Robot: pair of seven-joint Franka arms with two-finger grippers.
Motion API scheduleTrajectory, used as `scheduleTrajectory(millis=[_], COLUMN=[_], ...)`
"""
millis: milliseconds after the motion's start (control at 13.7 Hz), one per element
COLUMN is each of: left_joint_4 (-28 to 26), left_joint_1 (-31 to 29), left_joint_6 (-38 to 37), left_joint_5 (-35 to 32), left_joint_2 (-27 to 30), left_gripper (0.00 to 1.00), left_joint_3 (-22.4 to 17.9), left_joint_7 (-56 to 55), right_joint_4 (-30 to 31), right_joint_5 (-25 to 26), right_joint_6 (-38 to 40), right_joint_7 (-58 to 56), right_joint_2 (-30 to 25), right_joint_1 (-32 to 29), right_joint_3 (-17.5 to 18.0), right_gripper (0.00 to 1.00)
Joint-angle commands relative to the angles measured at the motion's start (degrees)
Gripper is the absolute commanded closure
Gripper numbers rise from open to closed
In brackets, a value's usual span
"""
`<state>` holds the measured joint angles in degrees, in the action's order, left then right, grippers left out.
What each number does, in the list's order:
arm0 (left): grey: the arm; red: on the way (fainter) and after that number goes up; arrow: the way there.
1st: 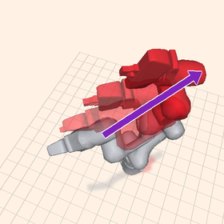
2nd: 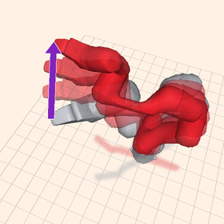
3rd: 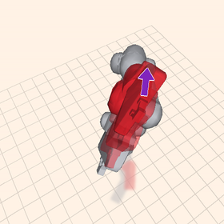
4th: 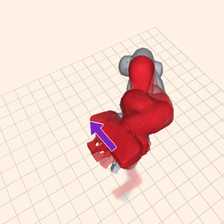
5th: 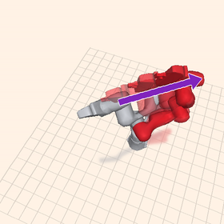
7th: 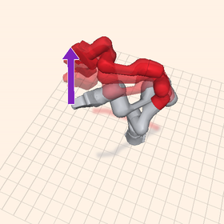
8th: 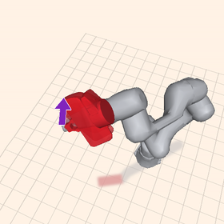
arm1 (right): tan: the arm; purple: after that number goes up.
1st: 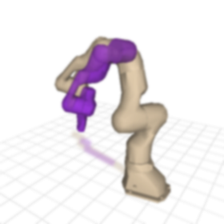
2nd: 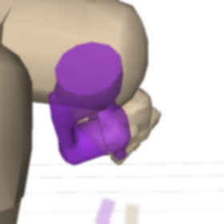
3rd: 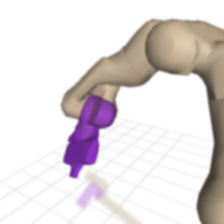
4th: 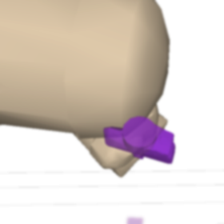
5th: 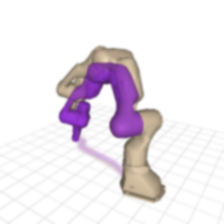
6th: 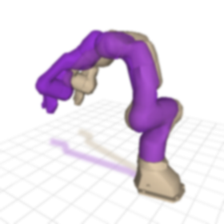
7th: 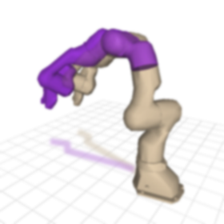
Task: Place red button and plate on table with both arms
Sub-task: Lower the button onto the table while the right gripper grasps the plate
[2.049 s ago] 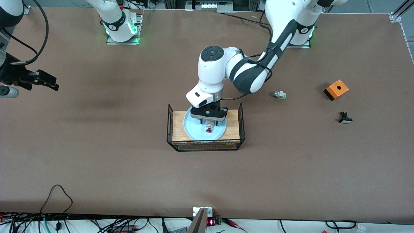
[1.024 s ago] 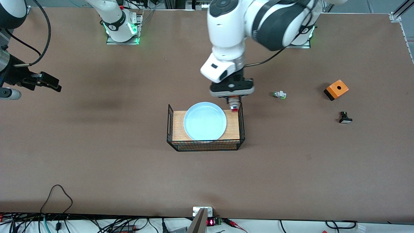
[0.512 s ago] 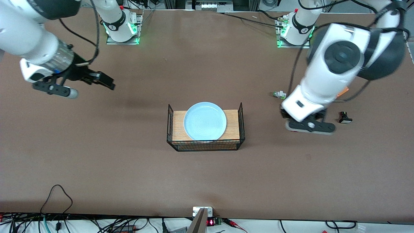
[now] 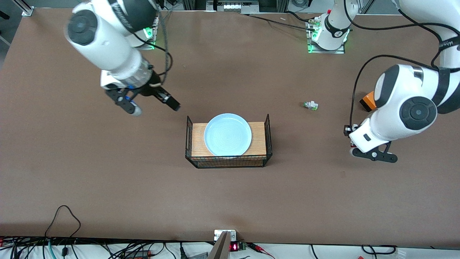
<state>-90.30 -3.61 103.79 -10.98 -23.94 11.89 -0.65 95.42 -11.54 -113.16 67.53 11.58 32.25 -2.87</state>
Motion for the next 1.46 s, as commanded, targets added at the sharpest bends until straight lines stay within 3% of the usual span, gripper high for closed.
scheduleTrajectory(millis=[0,366,512,878,951,1098,1171,1244,1390], left_joint_4=[-8.36,-23.4,-26.23,-26.68,-26.76,-26.94,-26.94,-26.94,-26.5], left_joint_1=[-4.55,-9.04,-10.71,-11.95,-12.04,-12.04,-12.04,-12.04,-11.95], left_joint_6=[8.84,30.37,38.38,41.14,42.18,42.28,42.19,42.11,40.88], left_joint_5=[-0.18,-2.2,-2.38,-2.38,-2.38,-2.38,-2.38,-2.38,-2.29], left_joint_2=[1.17,0.13,-2.33,-5.85,-6.47,-6.56,-6.47,-6.21,-4.81], left_gripper=[0.81,0.81,0.81,0.79,0.79,0.69,0.46,0.01,0.0], left_joint_3=[0.68,0.68,0.59,0.68,0.68,0.76,0.77,0.77,0.94], left_joint_7=[4.86,6.71,7.85,9.09,9.17,9.18,9.18,9.0,8.83], right_joint_4=[-1.38,-7.78,-9.28,-9.55,-9.64,-9.64,-9.64,-9.64,-9.55], right_joint_5=[0.46,1.6,2.74,2.84,2.84,2.66,2.83,2.75,2.92], right_joint_6=[-4.86,-5.32,-5.32,-5.67,-5.76,-5.76,-5.76,-5.84,-6.8], right_joint_7=[8.29,16.92,17.02,16.93,16.93,17.1,17.02,17.02,17.02], right_joint_2=[3.7,13.8,16.88,19.62,19.88,20.23,20.24,20.15,20.23], right_joint_1=[4.04,7.39,7.57,7.83,8.01,8.09,8.09,8.09,8.27], right_joint_3=[-0.73,-0.82,-0.73,-0.73,-0.73,-0.73,-0.73,-0.73,-0.73], right_gripper=[0.0,0.0,0.0,0.02,0.16,0.39,0.66,0.78,0.87])
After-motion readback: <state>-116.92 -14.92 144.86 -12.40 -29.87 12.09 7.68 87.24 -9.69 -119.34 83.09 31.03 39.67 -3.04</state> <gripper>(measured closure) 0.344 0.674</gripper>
